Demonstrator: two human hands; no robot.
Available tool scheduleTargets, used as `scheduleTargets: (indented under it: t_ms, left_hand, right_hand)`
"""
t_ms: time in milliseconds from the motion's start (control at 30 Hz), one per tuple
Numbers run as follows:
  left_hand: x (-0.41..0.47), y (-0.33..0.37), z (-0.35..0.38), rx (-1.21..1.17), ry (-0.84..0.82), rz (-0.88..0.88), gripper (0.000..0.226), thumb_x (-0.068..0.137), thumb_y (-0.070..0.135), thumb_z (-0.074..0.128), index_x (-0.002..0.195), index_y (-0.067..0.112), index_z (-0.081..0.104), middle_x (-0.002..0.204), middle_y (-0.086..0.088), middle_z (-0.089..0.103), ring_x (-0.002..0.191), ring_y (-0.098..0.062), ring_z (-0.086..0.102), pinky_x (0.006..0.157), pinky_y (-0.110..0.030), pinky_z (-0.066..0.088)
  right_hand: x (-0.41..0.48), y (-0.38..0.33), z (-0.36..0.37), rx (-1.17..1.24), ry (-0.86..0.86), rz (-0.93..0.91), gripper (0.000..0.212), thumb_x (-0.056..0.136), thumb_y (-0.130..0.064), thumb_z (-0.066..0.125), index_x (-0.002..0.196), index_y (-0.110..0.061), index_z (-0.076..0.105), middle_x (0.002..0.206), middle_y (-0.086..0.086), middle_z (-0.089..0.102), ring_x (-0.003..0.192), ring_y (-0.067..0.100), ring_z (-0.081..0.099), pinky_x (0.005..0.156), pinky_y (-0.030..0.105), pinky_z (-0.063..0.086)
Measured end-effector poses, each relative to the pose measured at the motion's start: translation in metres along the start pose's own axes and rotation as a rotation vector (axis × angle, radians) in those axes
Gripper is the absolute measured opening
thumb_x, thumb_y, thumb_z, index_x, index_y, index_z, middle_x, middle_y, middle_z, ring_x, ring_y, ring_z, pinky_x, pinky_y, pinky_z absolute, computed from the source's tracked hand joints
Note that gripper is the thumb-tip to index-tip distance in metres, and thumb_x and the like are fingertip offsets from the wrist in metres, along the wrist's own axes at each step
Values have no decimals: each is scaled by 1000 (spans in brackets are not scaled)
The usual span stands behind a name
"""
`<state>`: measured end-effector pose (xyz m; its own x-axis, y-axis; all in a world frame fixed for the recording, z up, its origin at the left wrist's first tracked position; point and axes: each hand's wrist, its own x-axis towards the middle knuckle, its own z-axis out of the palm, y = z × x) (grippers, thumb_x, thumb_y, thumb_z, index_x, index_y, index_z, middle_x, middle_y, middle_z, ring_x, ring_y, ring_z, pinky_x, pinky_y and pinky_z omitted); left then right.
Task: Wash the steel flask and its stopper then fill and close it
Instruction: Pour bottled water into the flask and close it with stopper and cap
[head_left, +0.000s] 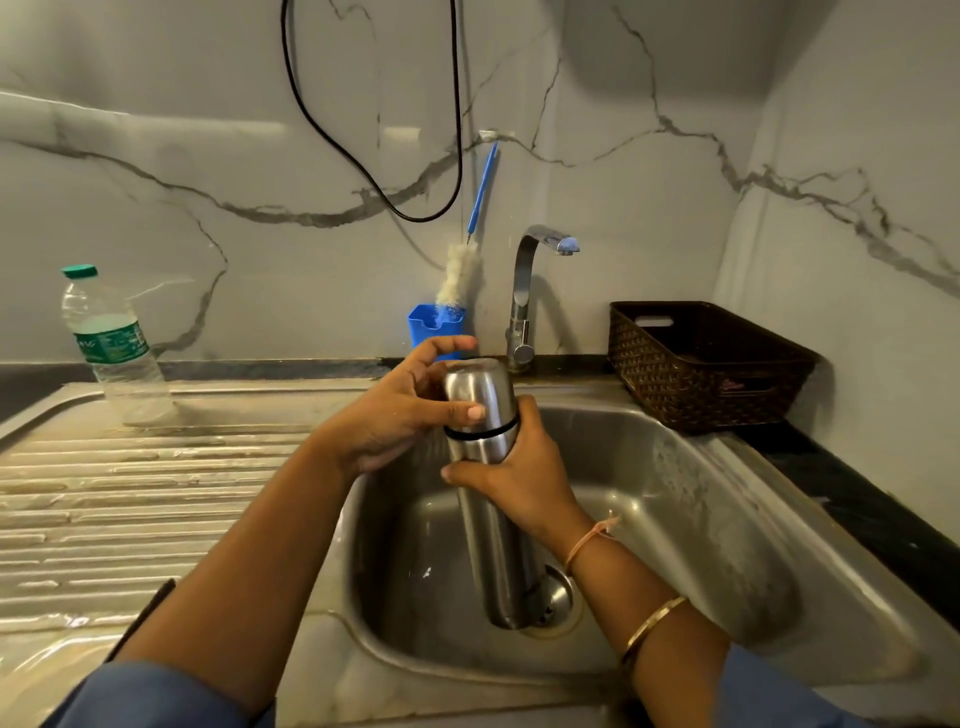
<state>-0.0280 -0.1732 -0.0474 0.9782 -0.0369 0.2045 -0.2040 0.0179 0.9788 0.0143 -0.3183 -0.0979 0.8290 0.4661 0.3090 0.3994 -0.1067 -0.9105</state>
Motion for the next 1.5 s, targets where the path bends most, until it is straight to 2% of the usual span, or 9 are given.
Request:
scheduleTargets:
  t_ms: [133,333,500,667,800,933,1167,1333,1500]
  left_hand:
    - [-2,9,8,-3,-76,-10,64,71,-4,65,127,23,51,117,-5,59,101,-18,62,85,-32,55]
    - [11,-2,39,430,407,-78,99,59,43,81,136,31,20,126,-4,37,112,-24,50,97,-40,48]
    - [10,-2,32,208,323,-25,95,68,15,79,138,27,16,101,-5,60,80,-12,66,66,-19,55]
    - [3,-7,16,-74,184,-75,98,64,8,79,141,30,22,98,-5,69,88,-19,68,72,-30,56]
    - [4,-6,22,138,182,-168,120,53,34,89,141,36,7,120,-4,53,103,-19,61,90,-36,53]
    - [10,-10,25,254,319,-123,97,70,19,81,137,27,11,90,2,62,70,-6,66,58,-17,53]
    - [1,-18,9,-33,317,-105,87,61,8,77,133,20,31,119,-12,59,96,-24,67,71,-34,58]
    - [2,-12,15,-15,254,-96,73,60,17,76,125,13,46,90,-4,72,85,-22,70,77,-37,58]
    - [4,-5,32,93,219,-58,71,69,14,77,130,23,41,100,-4,72,93,-20,69,83,-33,55]
  right_hand:
    - [1,-3,2,71,-2,21,72,59,-10,86,115,-26,44,105,-4,63,91,14,64,76,31,56]
    - [-1,-8,6,-91,114,27,74,68,-21,82,127,-22,38,101,-9,56,87,9,55,75,19,44]
    - [1,-7,-5,-9,117,30,68,64,-15,83,117,-26,43,104,-6,61,89,12,62,73,22,51]
    - [-1,-1,3,-27,111,69,64,64,-18,83,113,-24,43,99,-4,64,83,11,64,71,28,55]
    - [-3,1,8,-197,127,34,59,65,-25,82,108,-22,41,94,-6,62,82,15,63,65,22,50]
    - [2,2,2,-212,161,59,64,62,-29,83,111,-22,42,102,0,66,88,22,66,77,39,56]
    - [3,5,-3,-68,158,151,64,64,-19,83,114,-22,43,90,-10,57,76,5,58,61,19,48]
    - [3,6,-1,-162,202,126,64,64,-25,82,114,-20,42,94,-4,61,81,17,62,67,27,52]
    - [8,6,-9,-176,251,65,63,68,-26,80,115,-16,40,94,-2,62,76,15,60,60,23,45]
